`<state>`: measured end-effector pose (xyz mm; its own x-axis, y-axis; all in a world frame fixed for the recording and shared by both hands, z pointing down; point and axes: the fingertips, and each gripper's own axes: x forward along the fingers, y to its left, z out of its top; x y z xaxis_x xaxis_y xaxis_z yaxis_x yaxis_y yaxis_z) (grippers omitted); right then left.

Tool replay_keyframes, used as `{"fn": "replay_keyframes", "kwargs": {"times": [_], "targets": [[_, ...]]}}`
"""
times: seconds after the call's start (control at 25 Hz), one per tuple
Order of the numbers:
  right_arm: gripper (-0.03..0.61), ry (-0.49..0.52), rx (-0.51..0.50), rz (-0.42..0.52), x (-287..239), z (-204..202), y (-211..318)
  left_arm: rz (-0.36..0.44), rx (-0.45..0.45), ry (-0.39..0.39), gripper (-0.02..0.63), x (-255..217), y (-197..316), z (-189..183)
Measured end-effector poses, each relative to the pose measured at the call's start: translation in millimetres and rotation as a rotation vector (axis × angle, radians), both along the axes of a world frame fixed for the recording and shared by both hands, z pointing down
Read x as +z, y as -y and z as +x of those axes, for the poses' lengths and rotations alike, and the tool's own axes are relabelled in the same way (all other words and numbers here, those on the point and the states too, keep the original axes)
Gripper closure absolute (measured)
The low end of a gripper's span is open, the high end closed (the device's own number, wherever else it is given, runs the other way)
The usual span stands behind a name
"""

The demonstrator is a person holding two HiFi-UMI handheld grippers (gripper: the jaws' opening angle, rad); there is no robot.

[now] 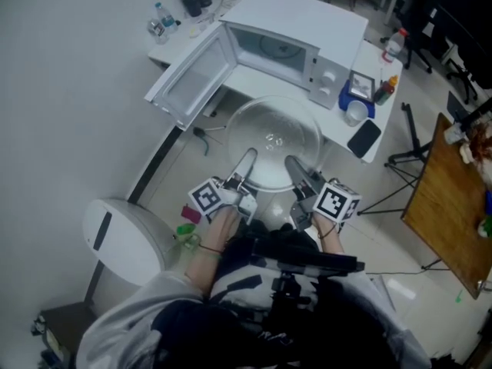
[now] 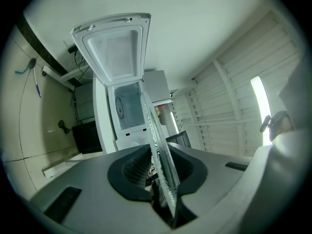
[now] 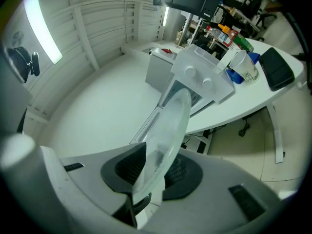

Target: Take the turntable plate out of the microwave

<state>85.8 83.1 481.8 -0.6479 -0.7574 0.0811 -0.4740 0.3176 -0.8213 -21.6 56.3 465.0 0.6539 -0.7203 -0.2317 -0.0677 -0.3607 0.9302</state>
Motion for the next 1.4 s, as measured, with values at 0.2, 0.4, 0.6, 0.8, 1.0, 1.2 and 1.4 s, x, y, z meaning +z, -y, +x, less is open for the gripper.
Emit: {"fn": "replay_keyframes", "kwargs": {"times": [0.2, 0.4, 0.6, 0.8, 1.0, 1.2, 1.4], "targets": [[0.482, 0.004, 0.012, 0.037, -6, -19, -5, 0.006, 0.021, -0.022, 0.563, -5, -4, -17], [0.482, 0.0, 0.04, 0.021, -9, -49, -9, 0.016, 0.045, -0.024, 0.563, -11, -5, -47], [0.482, 0.02, 0.063, 0.033, -9, -84, -15, 0.023, 0.075, -0.026, 0.563, -14, -8, -81], [0.482, 0.013, 0.096, 0.032, -11, -110, -22, 0.011, 0.104, -0.029, 0.563, -12, -12, -107], [0.482, 0.022, 0.112, 0.056, -11, -130, -27, 0.024, 0.138, -0.022, 0.563, -15, -14, -124], [0.483, 0.024, 0.128, 0.073, -16, -142, -30, 0.033, 0.156, -0.034, 0.563, -15, -16, -135], [0.482, 0.019, 0.124, 0.079, -12, -152, -29, 0.039, 0.16, -0.045, 0.563, -16, -15, -145]]}}
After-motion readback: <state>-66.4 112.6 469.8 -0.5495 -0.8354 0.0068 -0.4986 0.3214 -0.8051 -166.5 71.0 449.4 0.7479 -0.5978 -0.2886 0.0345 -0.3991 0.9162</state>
